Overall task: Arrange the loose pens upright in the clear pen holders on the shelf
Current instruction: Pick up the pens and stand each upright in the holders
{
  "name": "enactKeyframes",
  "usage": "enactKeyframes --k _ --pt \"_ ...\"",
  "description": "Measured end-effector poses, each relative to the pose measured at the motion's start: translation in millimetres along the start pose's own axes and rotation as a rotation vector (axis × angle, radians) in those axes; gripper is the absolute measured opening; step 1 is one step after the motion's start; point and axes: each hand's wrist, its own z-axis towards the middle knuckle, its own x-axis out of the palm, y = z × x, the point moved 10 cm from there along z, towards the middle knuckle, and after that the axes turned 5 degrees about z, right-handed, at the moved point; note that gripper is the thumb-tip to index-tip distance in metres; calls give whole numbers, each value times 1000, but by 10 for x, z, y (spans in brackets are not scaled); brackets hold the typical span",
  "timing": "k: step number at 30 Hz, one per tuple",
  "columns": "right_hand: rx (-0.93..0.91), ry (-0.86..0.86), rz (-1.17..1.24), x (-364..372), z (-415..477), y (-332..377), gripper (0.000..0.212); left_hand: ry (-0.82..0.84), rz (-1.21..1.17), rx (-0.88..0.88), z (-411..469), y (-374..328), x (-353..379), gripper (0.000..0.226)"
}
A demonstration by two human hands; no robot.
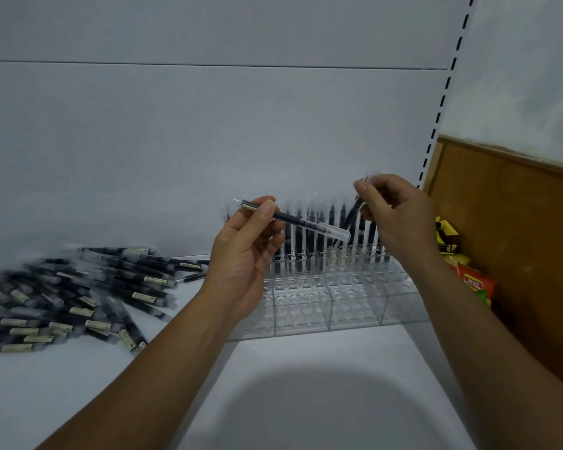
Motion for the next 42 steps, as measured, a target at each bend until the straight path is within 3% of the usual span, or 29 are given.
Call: enactKeyframes --k 6,14,20,26,29,32,35,37,42 --pt "22 193 -168 286 -71 -113 13 -5 -1 8 2 -3 -2 20" --pt "62 169 -252 236 -67 -112 15 7 3 25 5 -15 7 15" --pt "-6 285 -539 433 -99 -2 16 14 8 31 12 -14 14 14" --pt "53 315 -511 329 -143 -75 14 21 0 29 13 -12 18 13" --pt "134 152 -171 91 -156 -26 34 29 5 27 16 -11 22 12" --pt "358 272 345 216 -261 0 58 27 7 30 18 -10 12 13" --pt "348 426 478 373 -355 97 41 26 -3 24 19 -10 13 14" --pt "336 410 533 398 -363 102 23 25 -1 22 19 -10 25 16" --pt "368 302 750 419 -348 118 22 46 39 26 29 -6 79 19"
